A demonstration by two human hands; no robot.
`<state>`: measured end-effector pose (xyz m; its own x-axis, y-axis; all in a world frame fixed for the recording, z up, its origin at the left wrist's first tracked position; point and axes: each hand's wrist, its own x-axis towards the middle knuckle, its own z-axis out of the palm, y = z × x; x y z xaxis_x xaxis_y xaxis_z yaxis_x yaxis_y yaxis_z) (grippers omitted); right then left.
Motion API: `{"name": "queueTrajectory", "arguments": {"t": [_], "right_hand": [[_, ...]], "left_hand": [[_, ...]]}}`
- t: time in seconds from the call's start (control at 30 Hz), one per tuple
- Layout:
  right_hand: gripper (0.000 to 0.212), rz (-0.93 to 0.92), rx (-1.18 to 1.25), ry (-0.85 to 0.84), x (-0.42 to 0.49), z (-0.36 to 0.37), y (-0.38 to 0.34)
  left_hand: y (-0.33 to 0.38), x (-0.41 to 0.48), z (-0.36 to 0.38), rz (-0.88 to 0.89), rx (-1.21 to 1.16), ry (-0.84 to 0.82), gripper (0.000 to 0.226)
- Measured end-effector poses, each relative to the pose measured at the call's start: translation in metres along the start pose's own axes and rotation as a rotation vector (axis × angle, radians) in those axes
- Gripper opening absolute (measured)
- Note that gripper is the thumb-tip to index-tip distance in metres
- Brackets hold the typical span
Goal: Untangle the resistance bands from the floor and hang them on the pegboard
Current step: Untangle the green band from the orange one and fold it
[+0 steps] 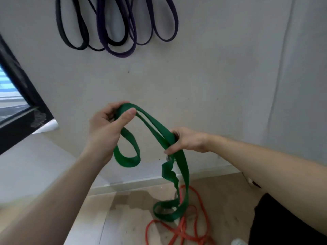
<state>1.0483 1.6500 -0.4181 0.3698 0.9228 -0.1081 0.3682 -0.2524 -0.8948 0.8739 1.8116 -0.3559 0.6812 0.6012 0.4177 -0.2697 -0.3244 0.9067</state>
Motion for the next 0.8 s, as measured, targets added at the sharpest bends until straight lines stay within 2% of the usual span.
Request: {"name": "queueTrajectory", "arguments": {"t": [0.17,0.3,0.43,0.5,0.63,0.73,0.8], "right_hand": [[0.019,-0.02,0.134,-0.023,0.006,0.004,0.004],[0.019,-0.048,0.261,0.051,0.003,-0.006,0.001],[0.029,-0.086,0.251,0.069,0.0,-0.015,-0.009],[0.03,-0.123,0.236,0.058,-0.001,-0.015,-0.015],[0.021,-0.169,0.213,0.02,-0.006,-0.01,-0.028],[0.021,-0.183,0.162,-0.024,-0.008,0.0,-0.036],[0.021,-0.18,0.11,-0.056,-0.008,0.008,-0.039]], "left_hand": [[-0.016,0.003,-0.024,-0.033,0.055,0.037,0.02],[-0.036,0.0,-0.053,-0.145,0.171,0.004,0.022],[-0.051,-0.011,-0.074,-0.255,0.302,-0.137,0.027],[-0.055,-0.014,-0.076,-0.307,0.377,-0.266,0.028],[-0.059,-0.021,-0.07,-0.398,0.473,-0.522,0.044],[-0.059,-0.022,-0.059,-0.379,0.397,-0.551,0.06],[-0.056,-0.022,-0.047,-0.354,0.313,-0.553,0.061]]}}
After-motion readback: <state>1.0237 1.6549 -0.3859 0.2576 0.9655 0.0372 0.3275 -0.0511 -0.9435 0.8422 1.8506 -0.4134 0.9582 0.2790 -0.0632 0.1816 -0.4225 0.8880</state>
